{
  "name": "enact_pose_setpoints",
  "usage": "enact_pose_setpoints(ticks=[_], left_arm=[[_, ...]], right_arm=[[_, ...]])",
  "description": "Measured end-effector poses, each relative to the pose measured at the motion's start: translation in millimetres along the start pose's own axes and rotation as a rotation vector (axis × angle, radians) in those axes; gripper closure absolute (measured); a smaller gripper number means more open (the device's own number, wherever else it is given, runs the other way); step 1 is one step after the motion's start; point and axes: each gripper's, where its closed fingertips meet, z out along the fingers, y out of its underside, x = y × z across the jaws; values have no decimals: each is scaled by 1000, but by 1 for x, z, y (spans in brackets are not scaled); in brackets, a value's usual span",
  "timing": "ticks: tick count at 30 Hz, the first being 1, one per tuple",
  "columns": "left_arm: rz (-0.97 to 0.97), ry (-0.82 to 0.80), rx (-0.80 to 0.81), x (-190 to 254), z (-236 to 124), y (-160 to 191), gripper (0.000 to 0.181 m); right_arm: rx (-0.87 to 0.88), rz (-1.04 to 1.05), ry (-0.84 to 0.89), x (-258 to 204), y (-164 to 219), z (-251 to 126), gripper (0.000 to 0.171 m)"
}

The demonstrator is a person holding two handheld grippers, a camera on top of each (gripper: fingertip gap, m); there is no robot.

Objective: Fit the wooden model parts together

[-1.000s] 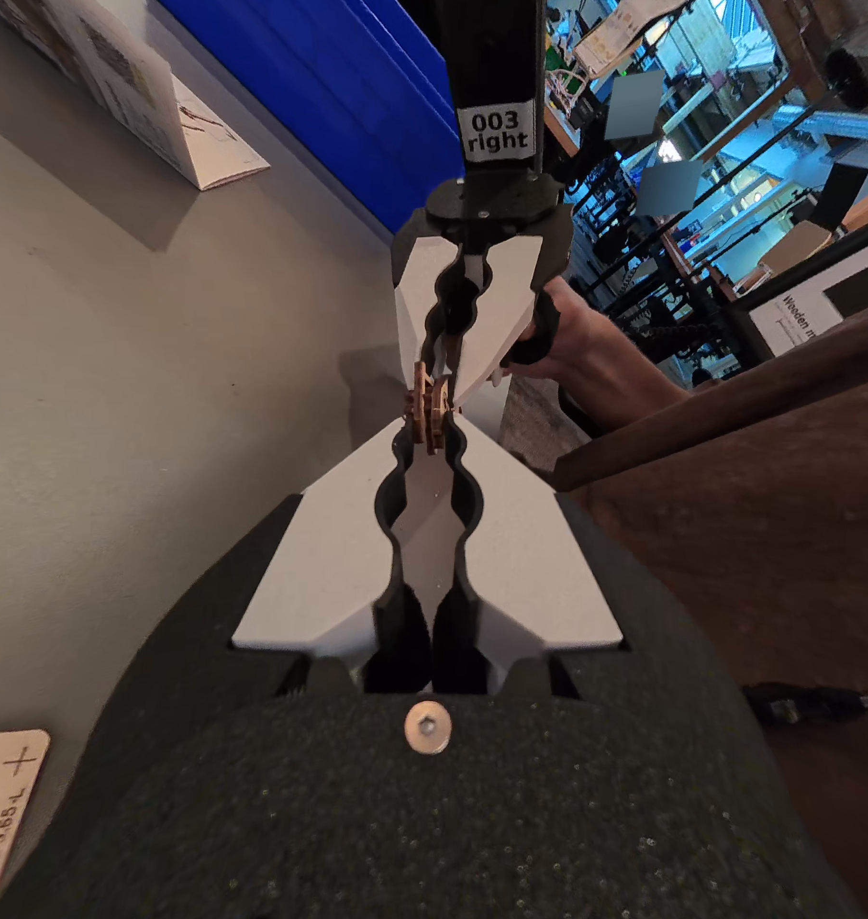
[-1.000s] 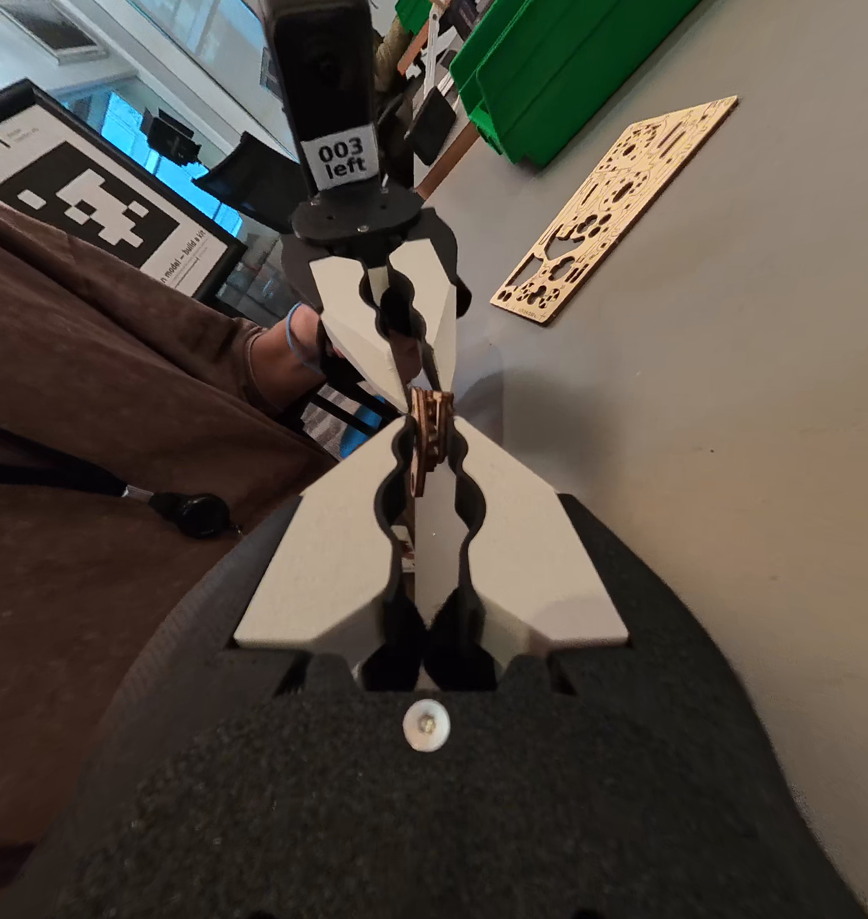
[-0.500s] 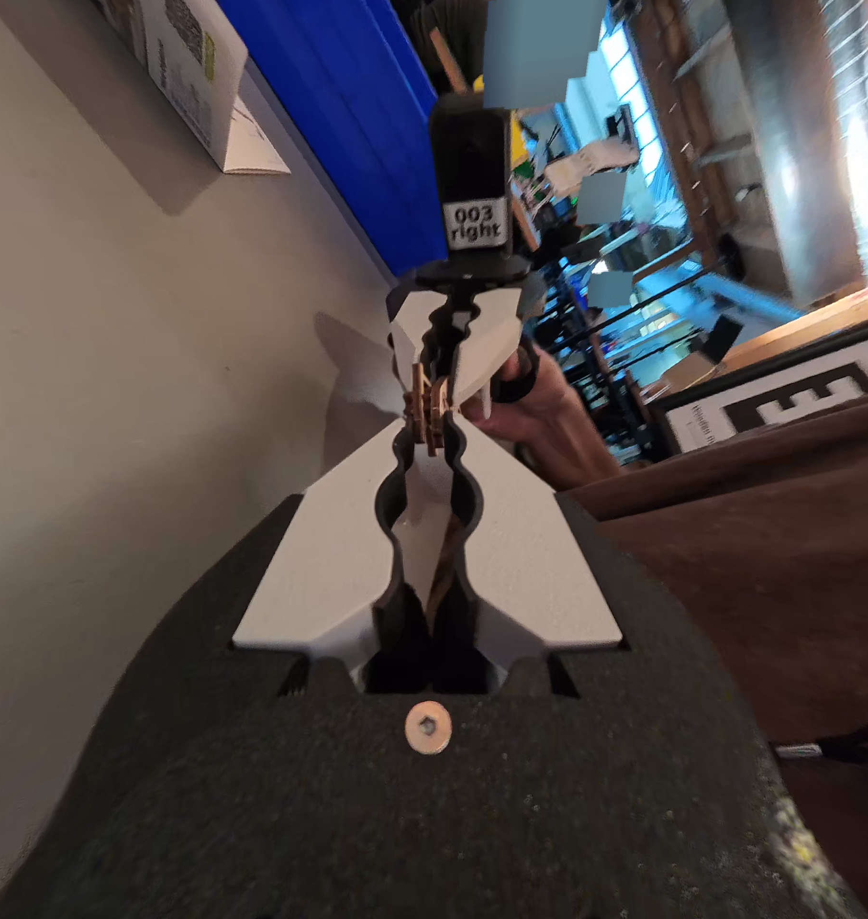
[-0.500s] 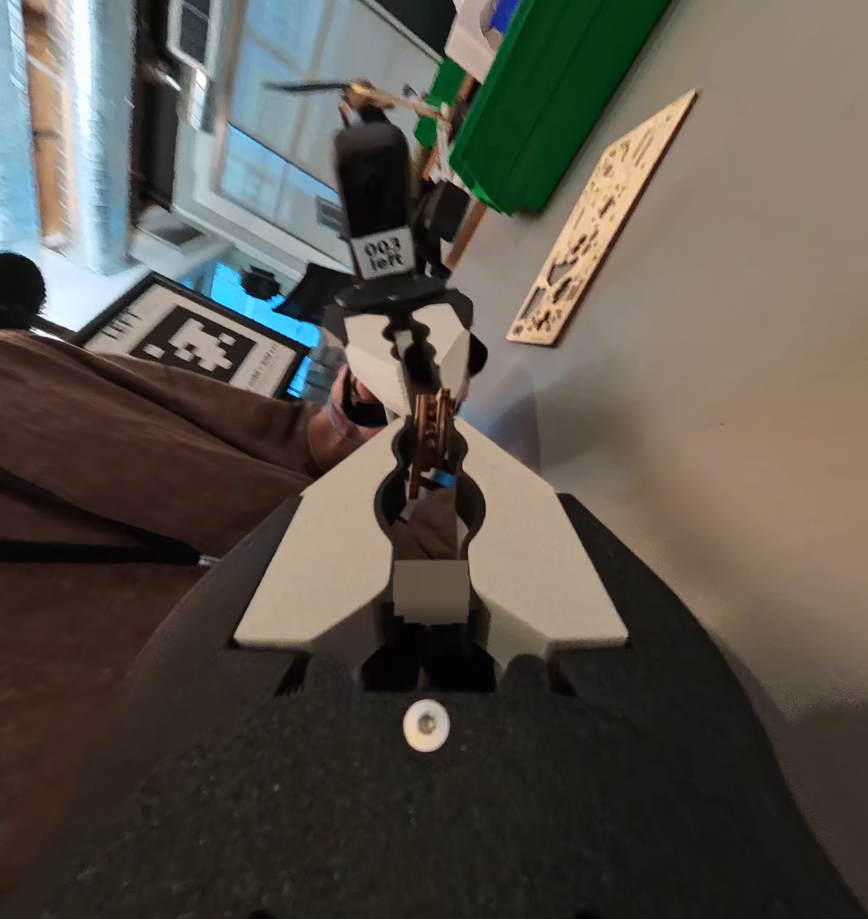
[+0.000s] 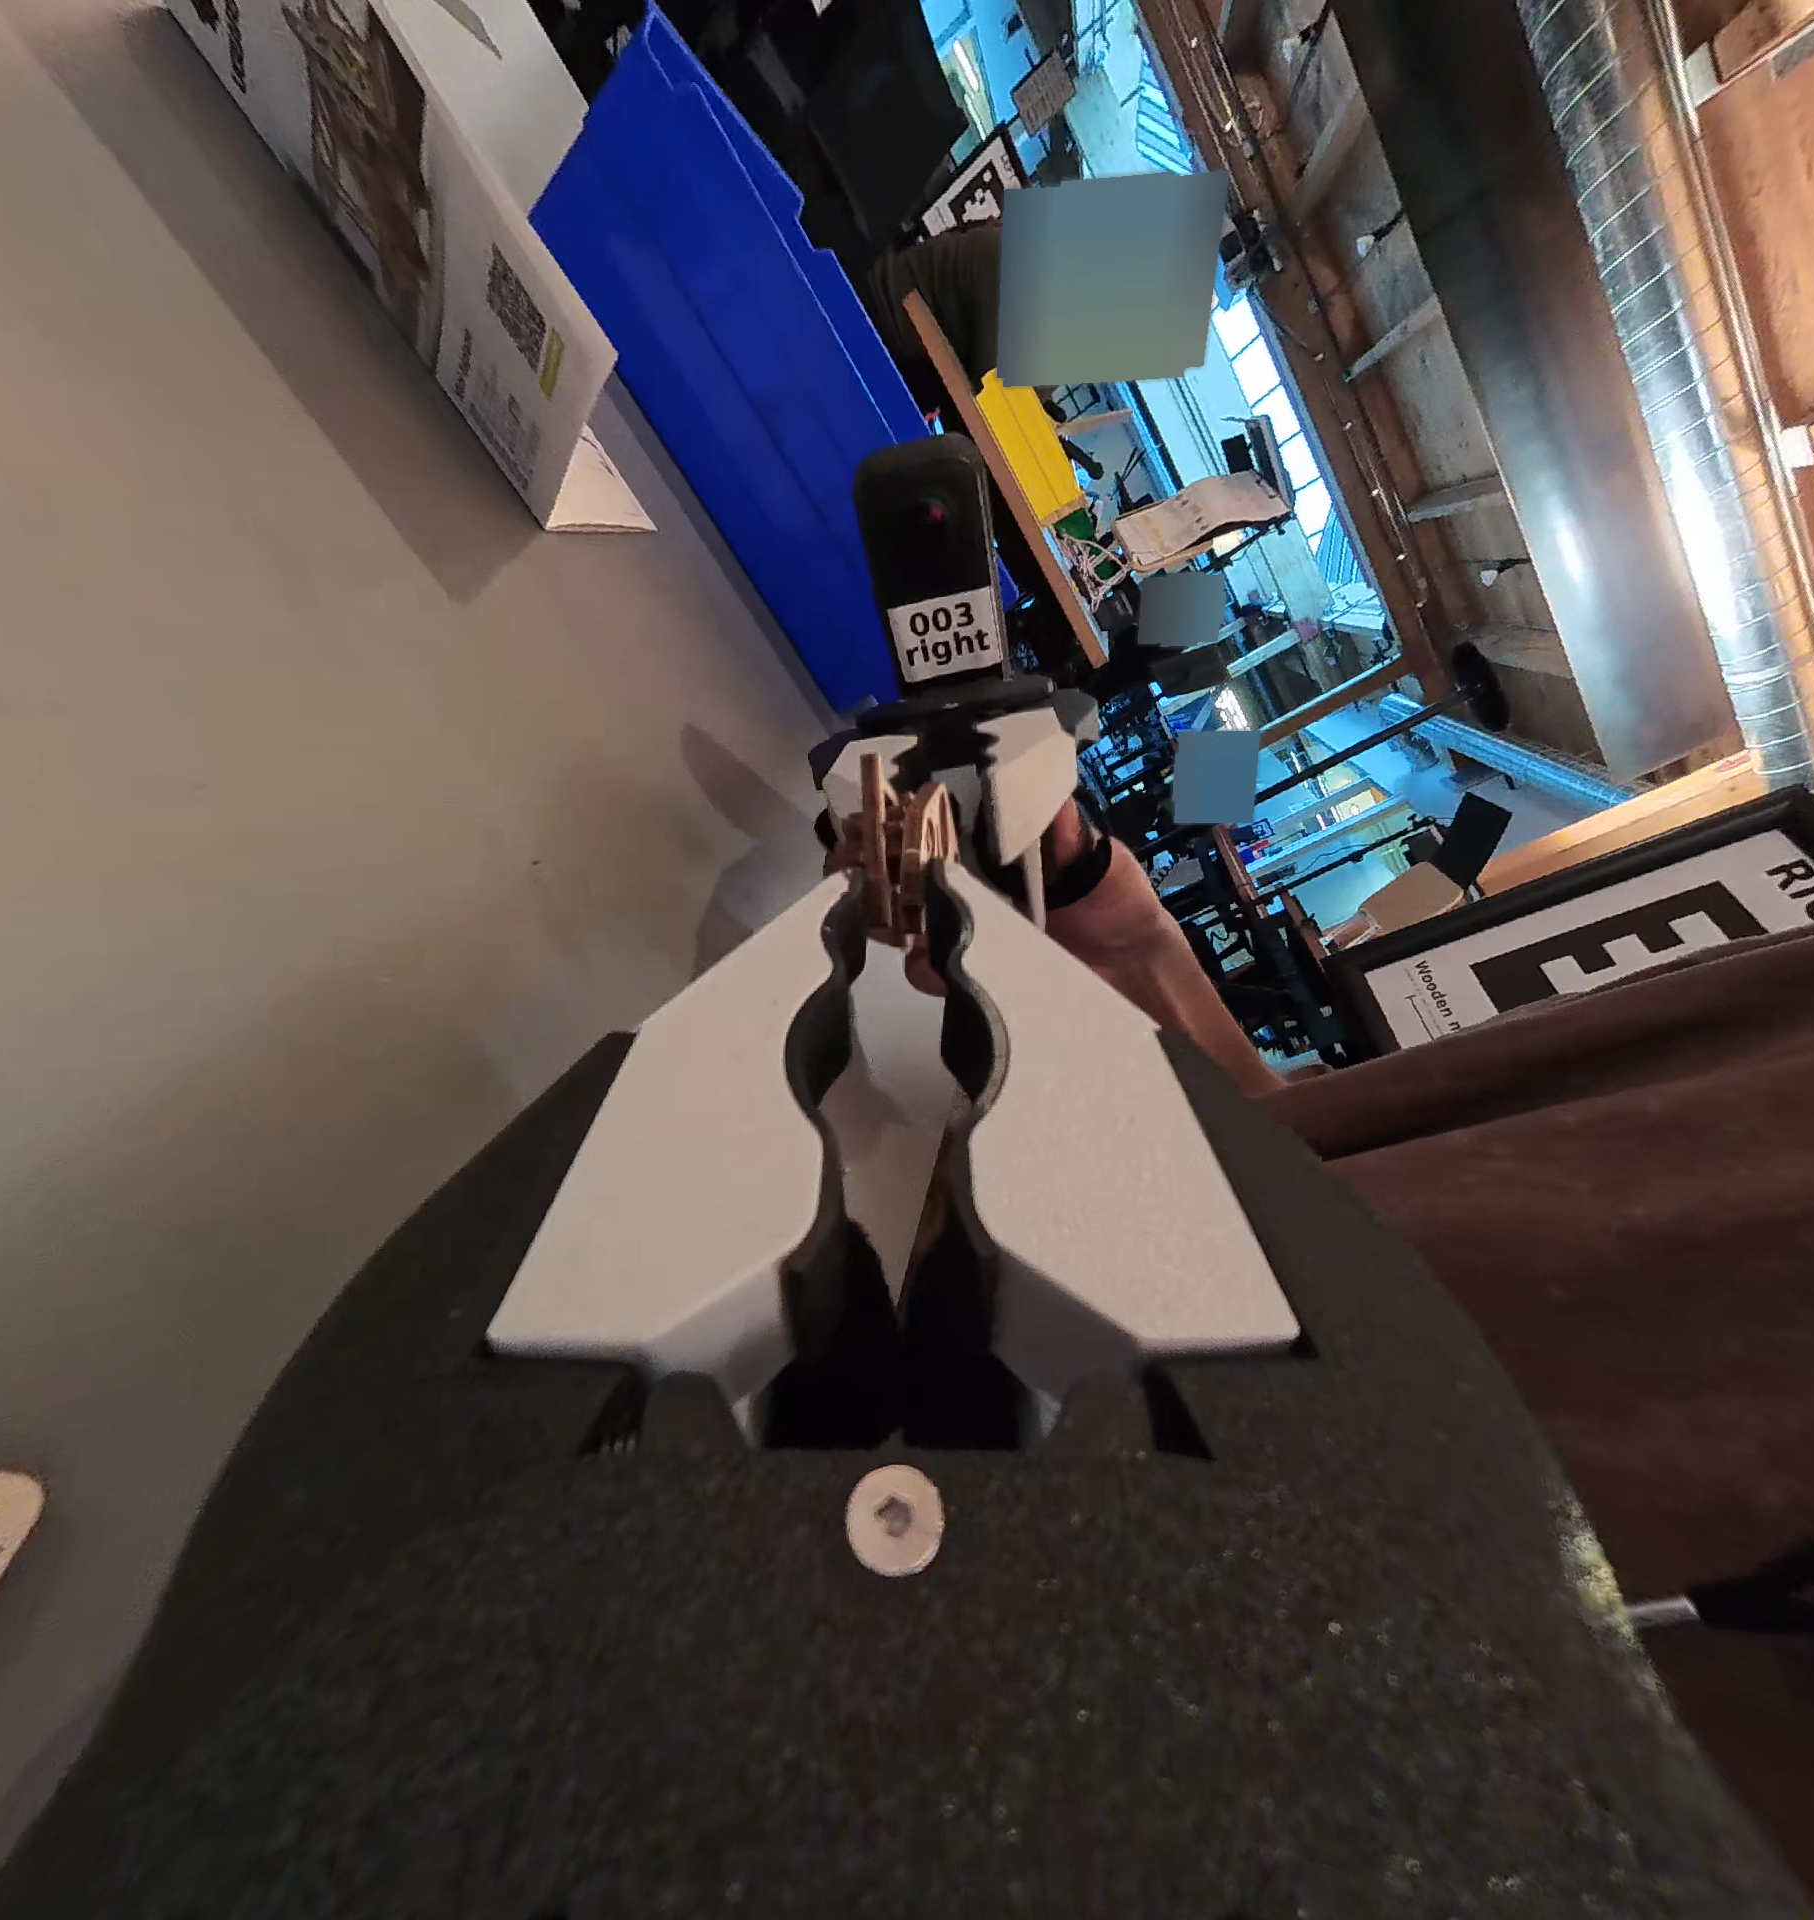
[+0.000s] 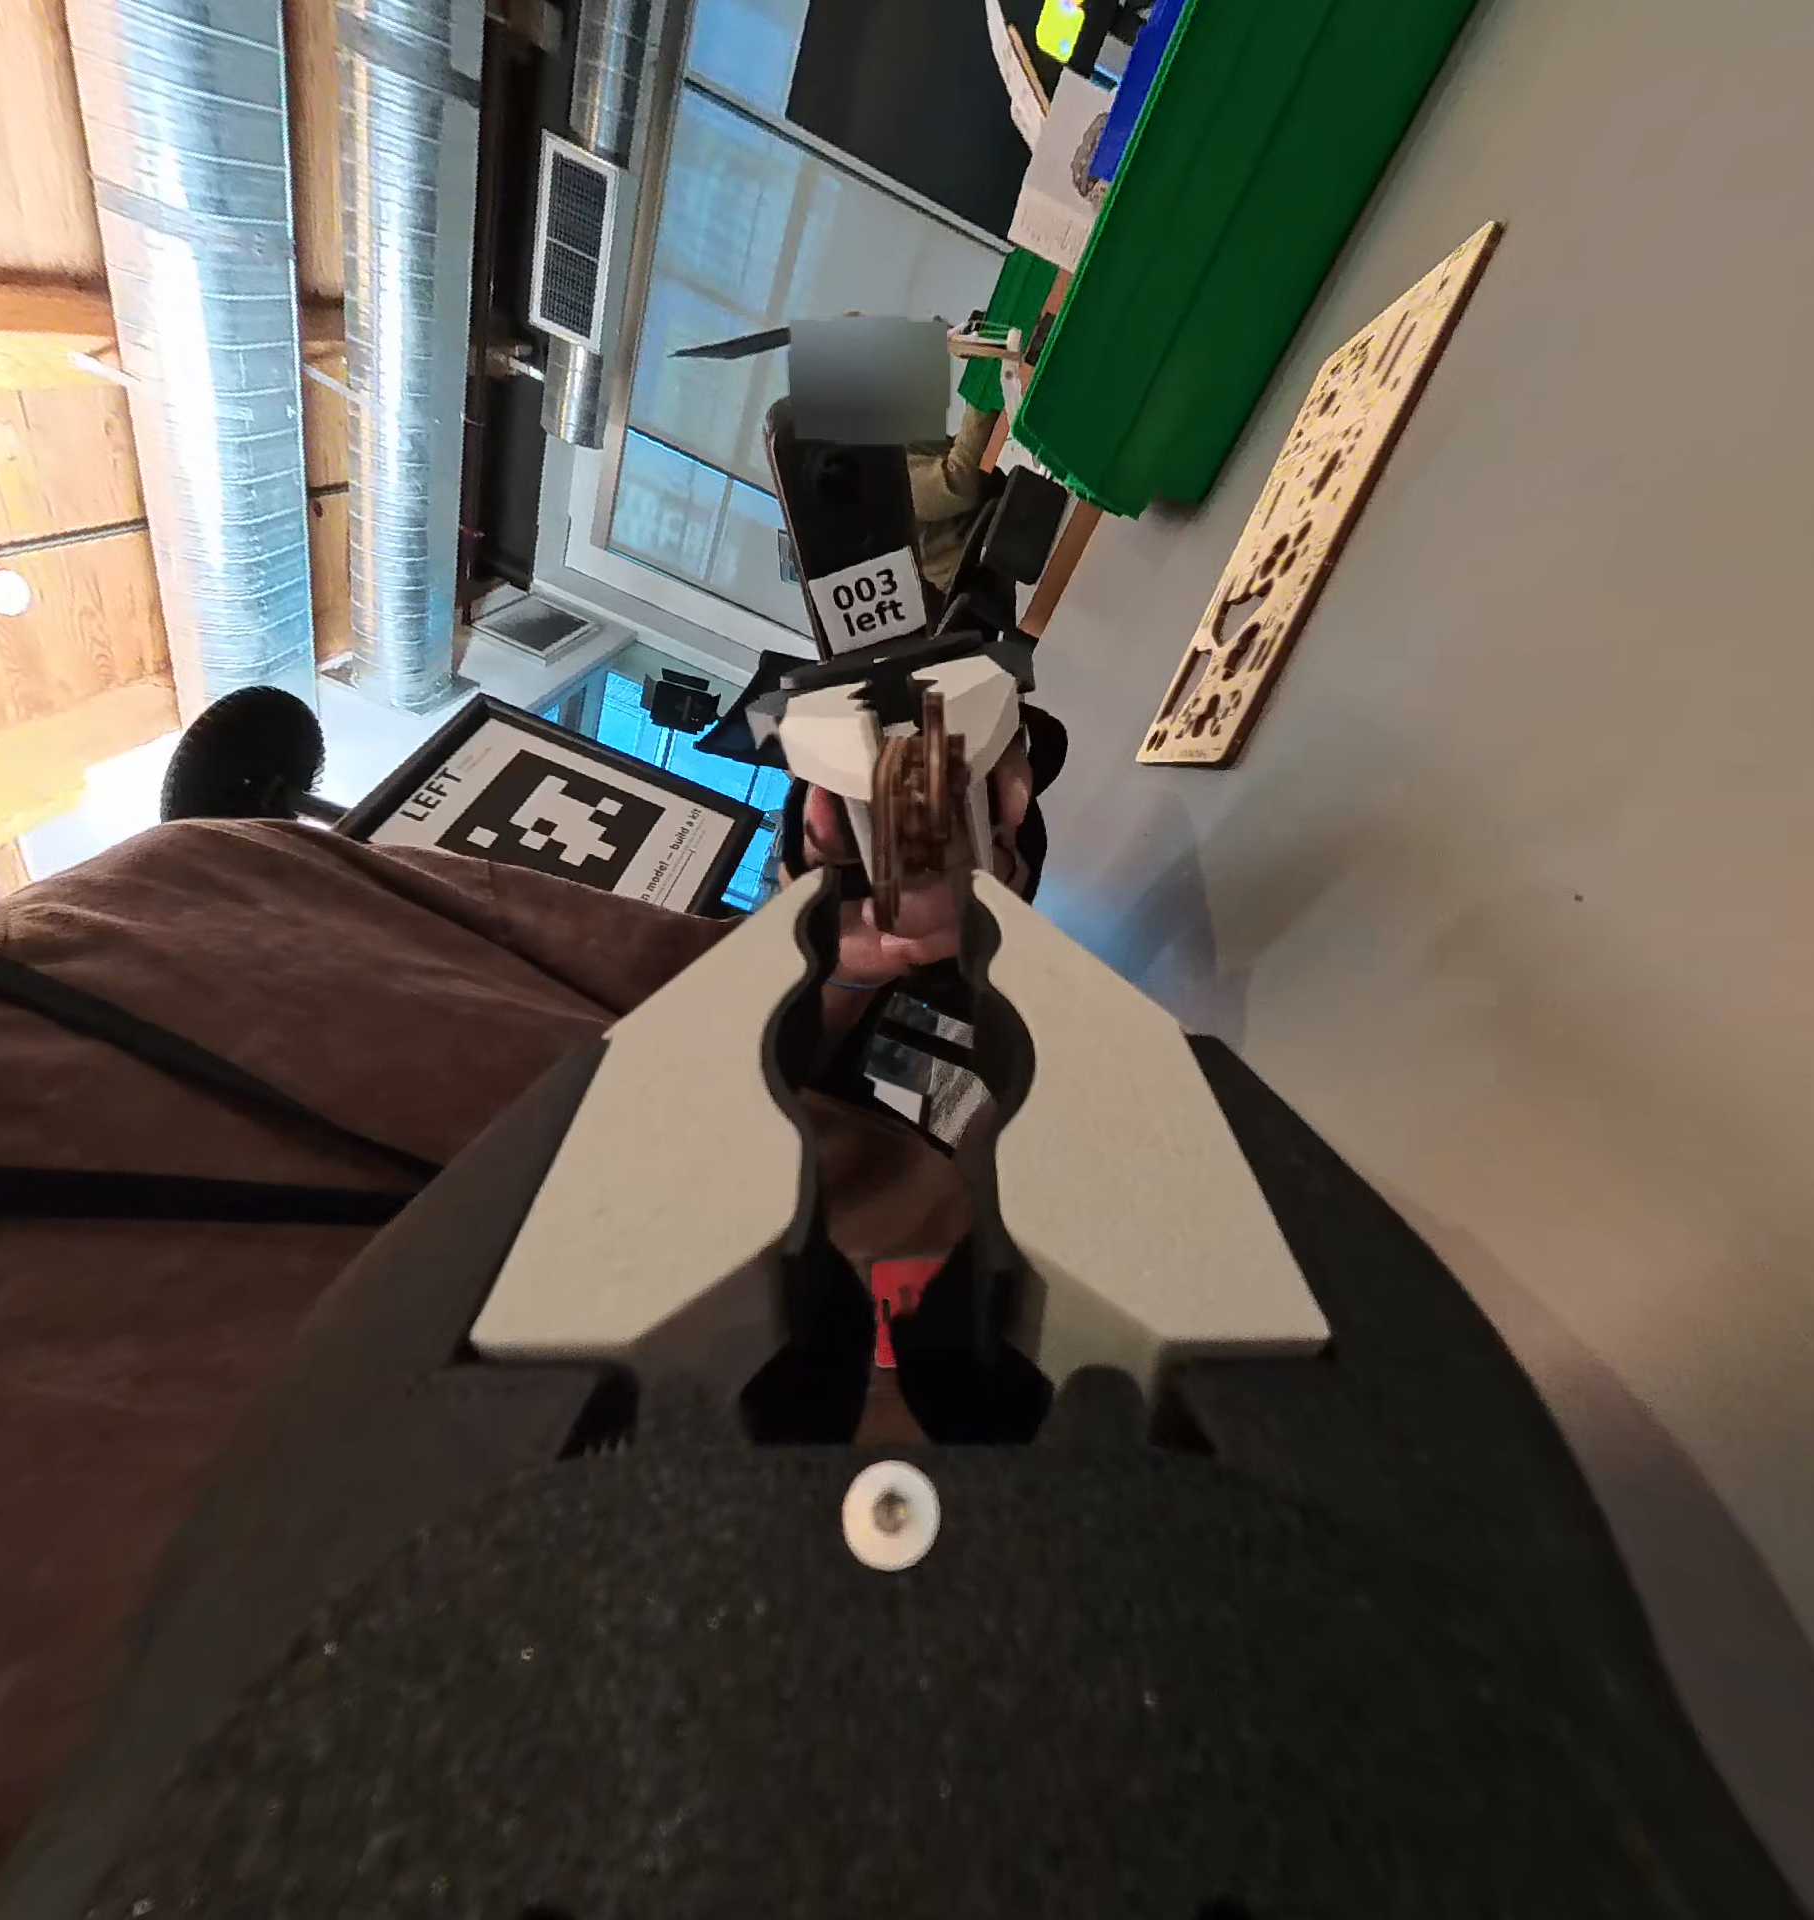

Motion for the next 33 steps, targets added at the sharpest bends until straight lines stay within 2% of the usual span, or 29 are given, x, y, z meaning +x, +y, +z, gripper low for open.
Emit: enact_pose_setpoints(ticks=[3, 7, 14, 17, 25, 33], left_arm=[[0, 3, -5, 1, 0, 1, 173], [15, 0, -19, 2, 1, 5, 173], [8, 17, -18, 4, 3, 5, 173], [14, 14, -15, 4, 2, 4, 173], [-3, 40, -21, 7, 2, 6, 173], [-23, 47, -21, 8, 5, 8, 173]], right_arm=[[-9, -19, 14, 1, 2, 3, 164], [-1, 8, 9, 3, 1, 1, 166], [-6, 5, 3, 0, 1, -1, 164], [26, 34, -43, -4, -2, 0, 155], [98, 60, -53, -1, -14, -4, 155], [75, 49, -38, -2, -10, -3, 156]])
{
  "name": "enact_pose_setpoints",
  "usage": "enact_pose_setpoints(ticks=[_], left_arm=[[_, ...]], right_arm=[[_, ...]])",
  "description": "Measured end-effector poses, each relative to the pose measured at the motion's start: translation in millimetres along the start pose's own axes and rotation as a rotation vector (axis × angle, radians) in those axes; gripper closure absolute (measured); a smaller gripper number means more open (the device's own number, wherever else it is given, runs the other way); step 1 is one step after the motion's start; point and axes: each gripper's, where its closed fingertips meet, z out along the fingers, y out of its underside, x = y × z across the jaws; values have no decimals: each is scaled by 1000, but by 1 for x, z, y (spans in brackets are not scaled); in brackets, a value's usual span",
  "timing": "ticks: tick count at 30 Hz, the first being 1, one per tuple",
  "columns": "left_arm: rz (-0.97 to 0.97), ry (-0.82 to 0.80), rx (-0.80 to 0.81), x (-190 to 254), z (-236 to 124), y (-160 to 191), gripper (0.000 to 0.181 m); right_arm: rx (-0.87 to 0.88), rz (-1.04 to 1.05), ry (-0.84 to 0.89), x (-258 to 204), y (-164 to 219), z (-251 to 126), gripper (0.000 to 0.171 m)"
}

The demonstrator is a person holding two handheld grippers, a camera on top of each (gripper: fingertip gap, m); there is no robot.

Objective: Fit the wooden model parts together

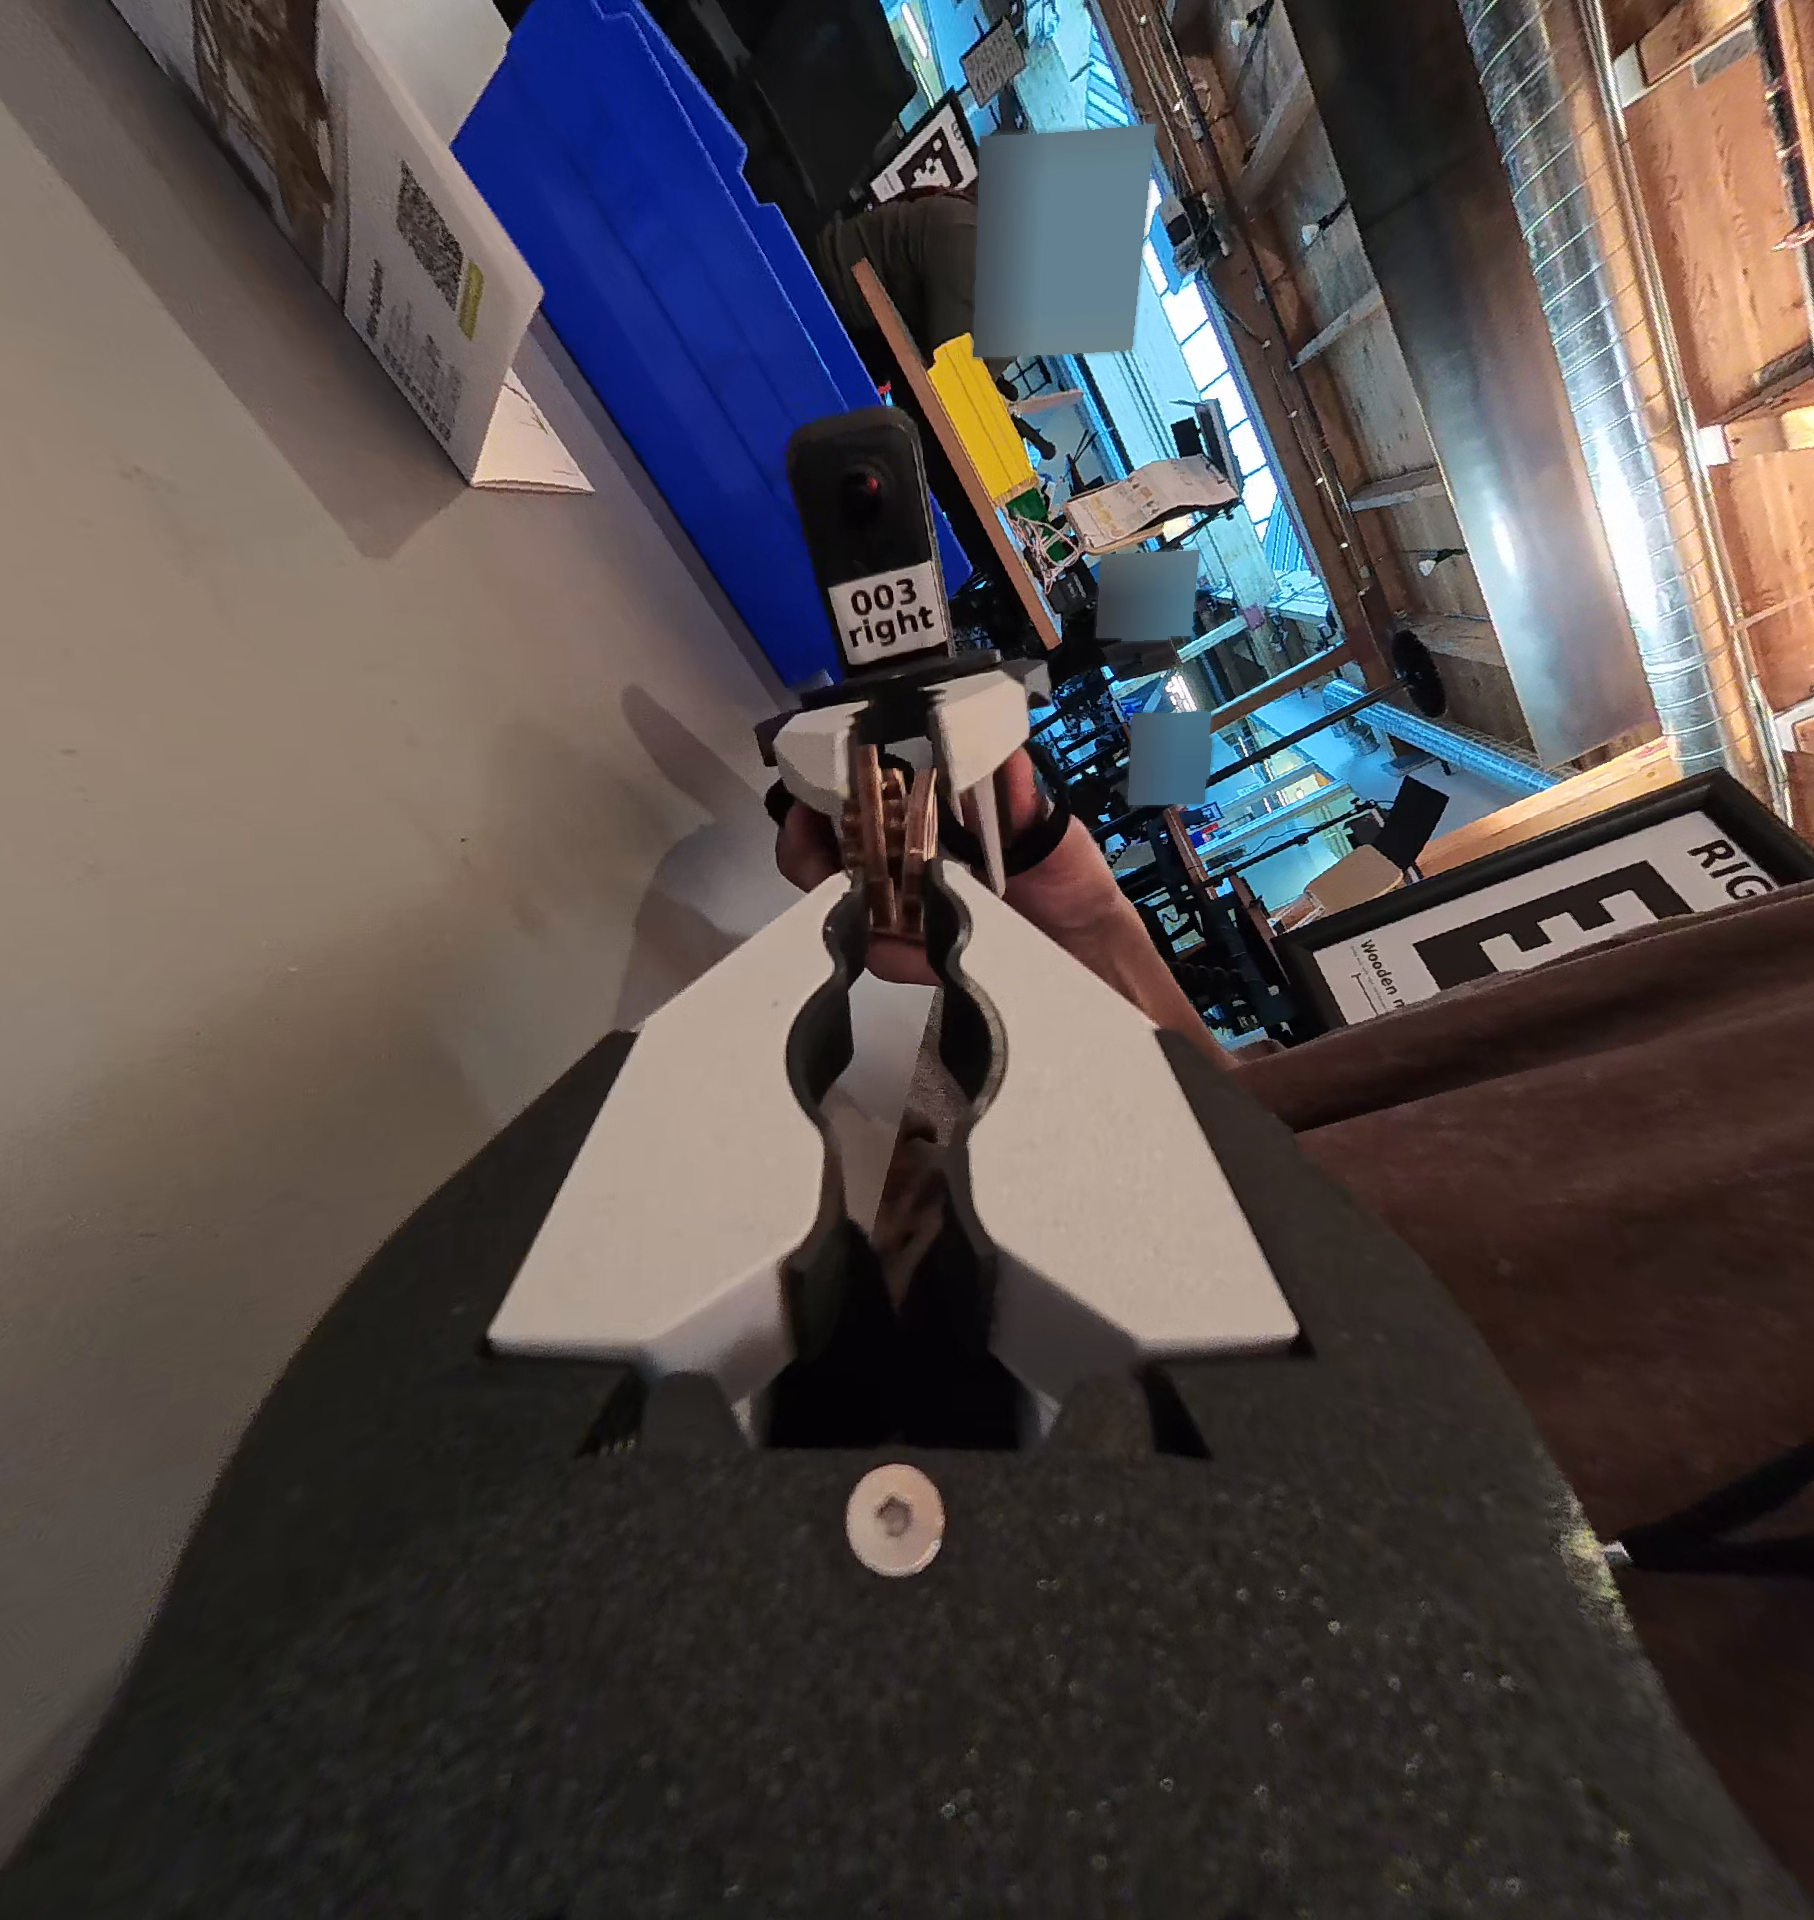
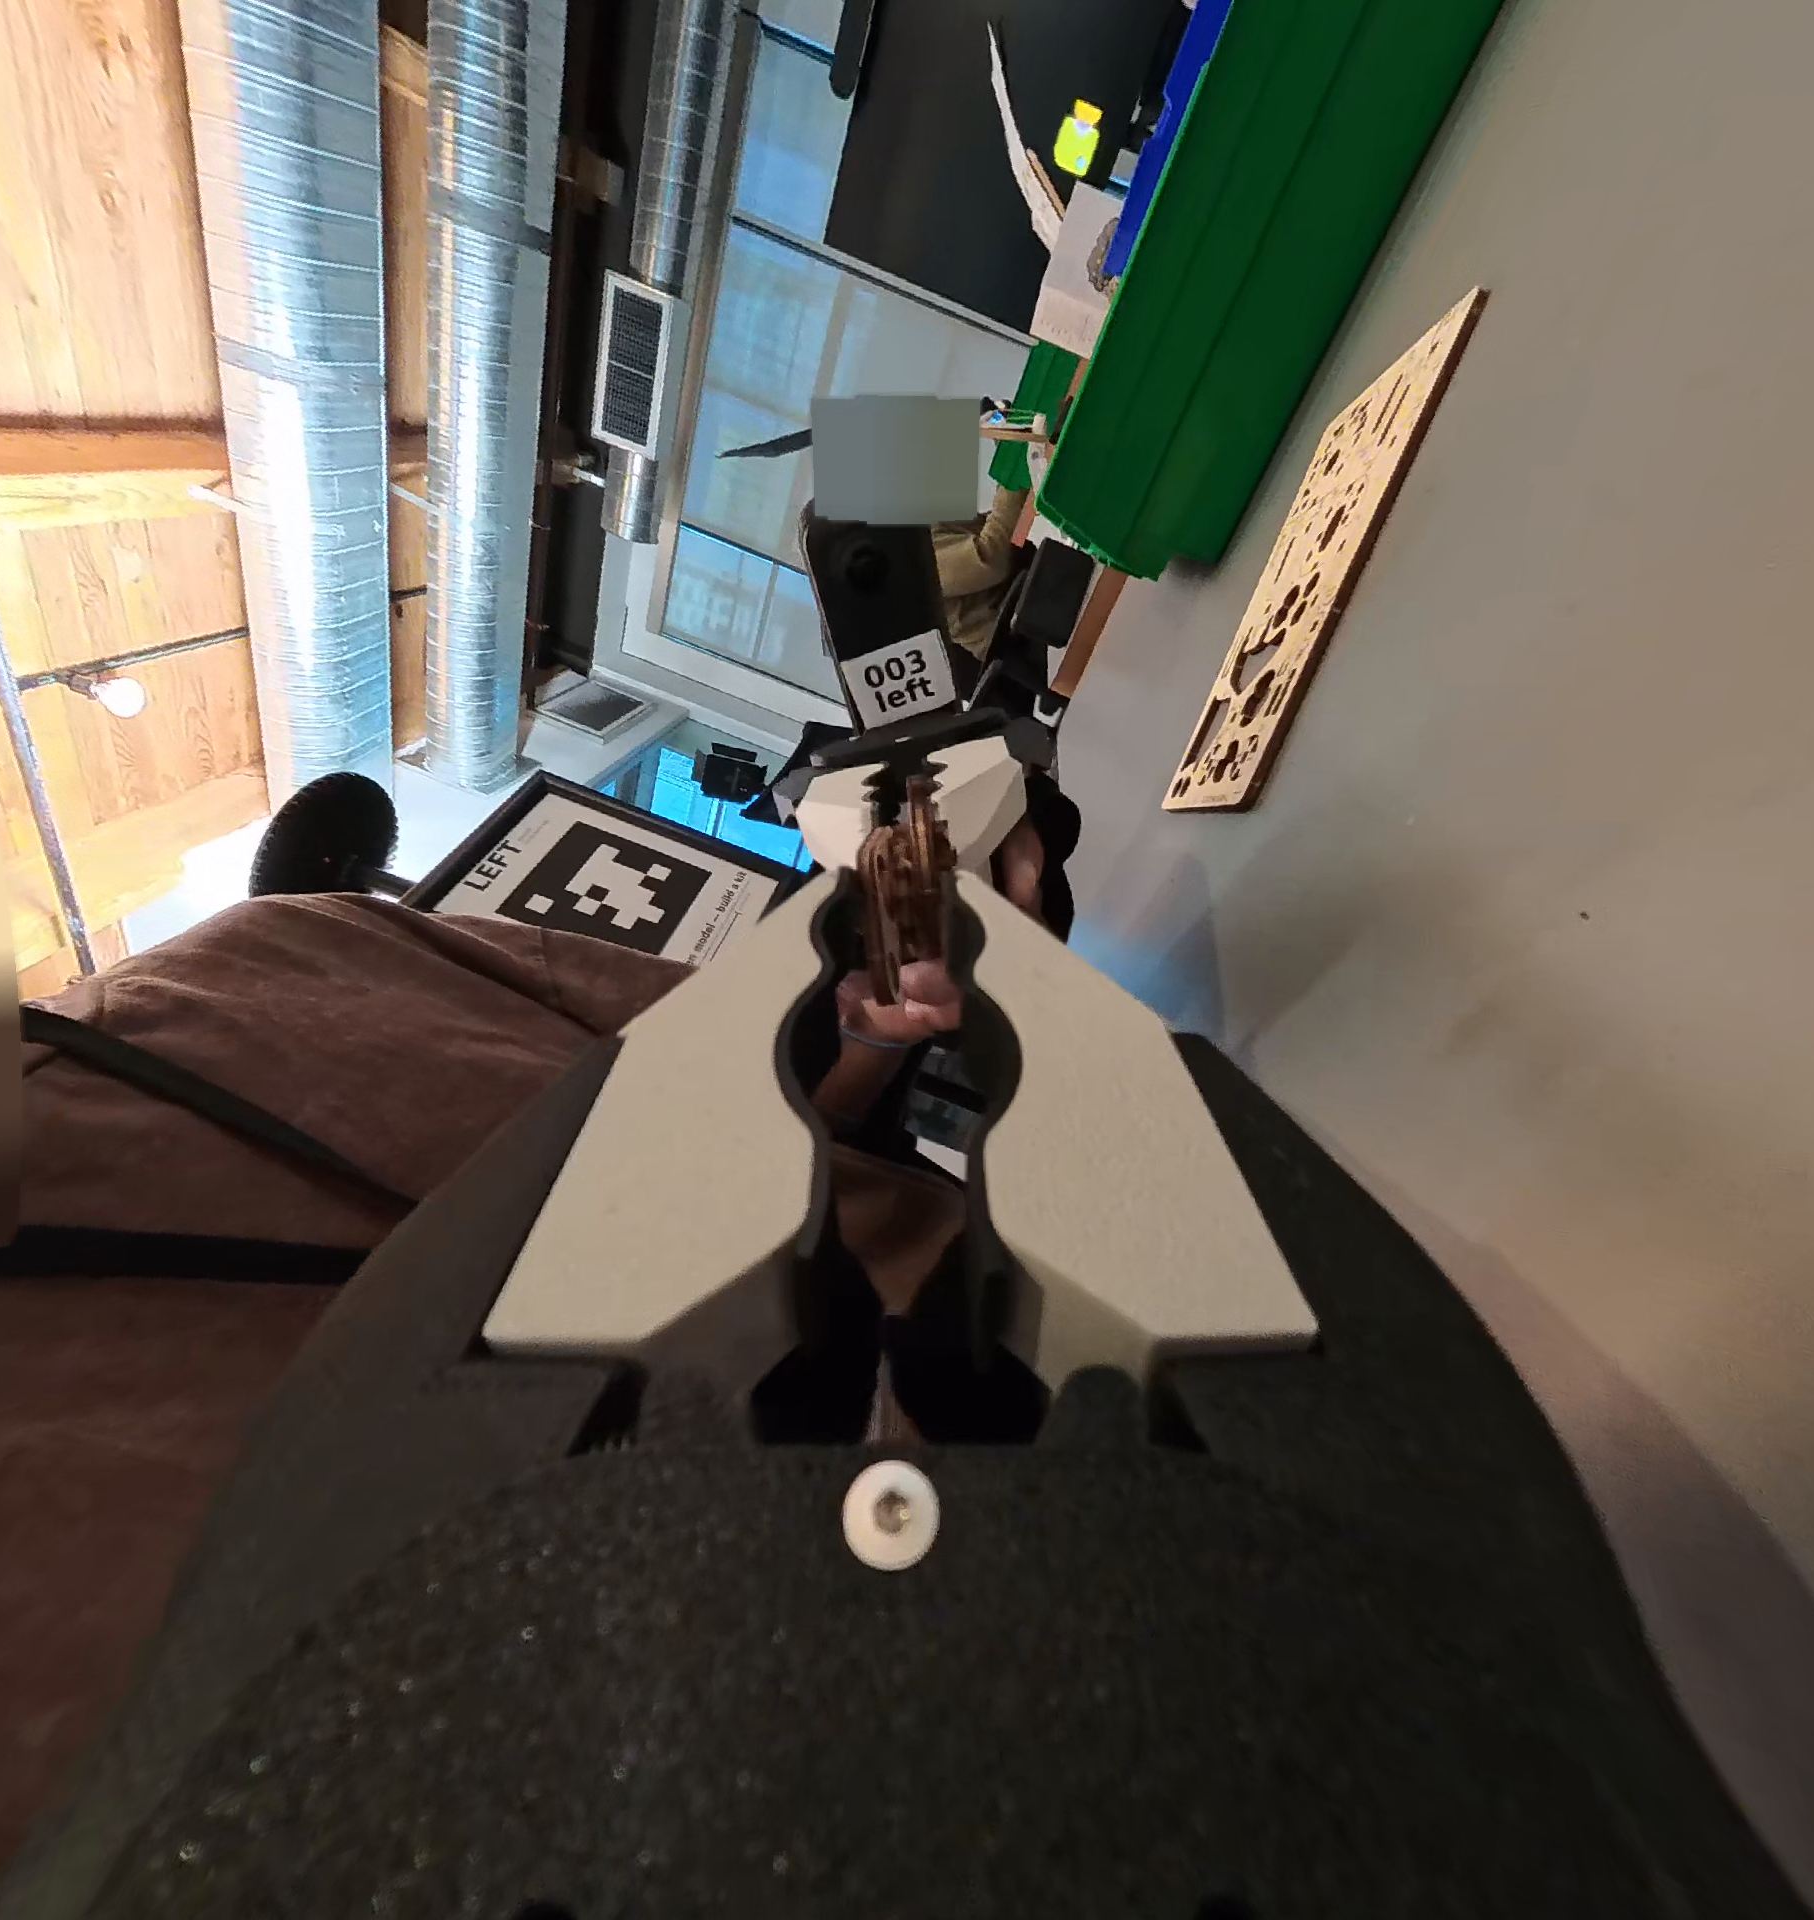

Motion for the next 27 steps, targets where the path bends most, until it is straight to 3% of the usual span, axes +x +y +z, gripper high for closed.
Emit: enact_pose_setpoints(ticks=[15, 21, 23, 25, 27], left_arm=[[-38, 23, -24, -1, 4, 5, 172], [54, 22, -69, 7, 6, 10, 152], [117, 20, -87, 12, 7, 11, 152], [193, 25, -101, 19, 7, 13, 167], [285, 17, -86, 27, 6, 10, 168]], right_arm=[[-43, -50, 51, 2, 4, -4, 161], [-119, -319, 155, -9, 9, 2, 161], [-146, -441, 167, -18, 12, 5, 161], [-135, -539, 163, -28, 10, 6, 161], [-137, -601, 136, -37, 11, 6, 161]])
